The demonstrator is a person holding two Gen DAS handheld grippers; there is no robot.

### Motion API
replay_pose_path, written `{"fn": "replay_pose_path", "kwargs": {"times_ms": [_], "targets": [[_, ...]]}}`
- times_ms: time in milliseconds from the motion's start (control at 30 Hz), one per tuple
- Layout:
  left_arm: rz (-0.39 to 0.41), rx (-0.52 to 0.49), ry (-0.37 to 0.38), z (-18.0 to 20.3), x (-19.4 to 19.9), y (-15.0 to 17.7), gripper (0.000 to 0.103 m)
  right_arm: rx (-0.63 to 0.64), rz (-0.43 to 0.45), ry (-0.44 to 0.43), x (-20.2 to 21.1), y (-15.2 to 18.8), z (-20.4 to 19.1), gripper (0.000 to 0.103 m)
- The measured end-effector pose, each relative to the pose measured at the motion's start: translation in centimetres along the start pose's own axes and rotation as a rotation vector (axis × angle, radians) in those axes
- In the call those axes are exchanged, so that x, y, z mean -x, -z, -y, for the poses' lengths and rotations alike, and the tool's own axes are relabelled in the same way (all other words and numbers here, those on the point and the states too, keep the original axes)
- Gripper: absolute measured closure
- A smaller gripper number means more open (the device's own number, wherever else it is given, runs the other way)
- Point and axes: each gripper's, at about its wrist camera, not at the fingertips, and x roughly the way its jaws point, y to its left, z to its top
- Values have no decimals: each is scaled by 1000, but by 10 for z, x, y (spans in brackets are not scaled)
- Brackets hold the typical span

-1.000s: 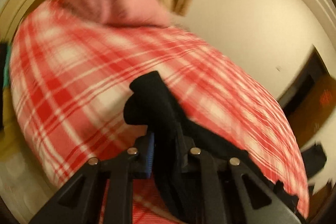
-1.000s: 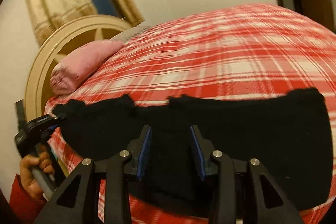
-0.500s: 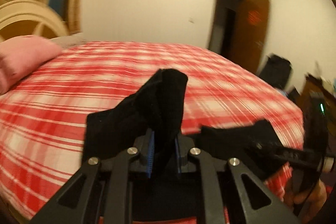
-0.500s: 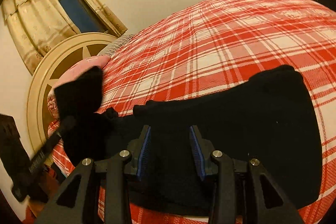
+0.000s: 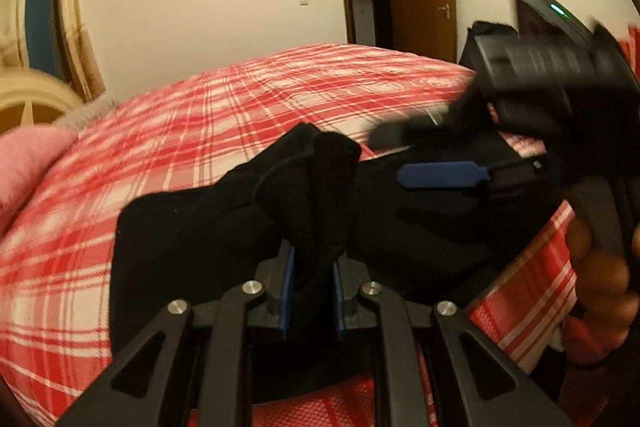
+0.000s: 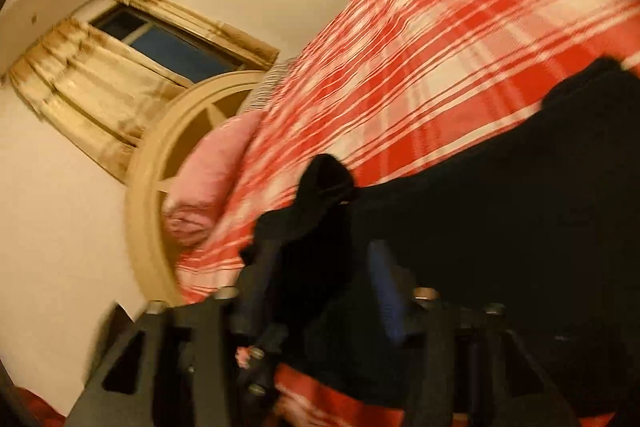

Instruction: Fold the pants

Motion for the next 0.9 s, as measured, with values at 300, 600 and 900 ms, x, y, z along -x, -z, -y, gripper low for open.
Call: {"fn": "replay_pose_path", "kwargs": {"times_ms": [300,600,900], "targets": [[10,-113,-6,8,6,11,86,-155,-145,-120,-41,1,7,41],[-21,-199,-14,18,2,13,81,-32,-169,-69,-52,10,-9,41],[-1,-141,49,-11,30,23,69,-105,-181,-11,-53,7,7,74]]}}
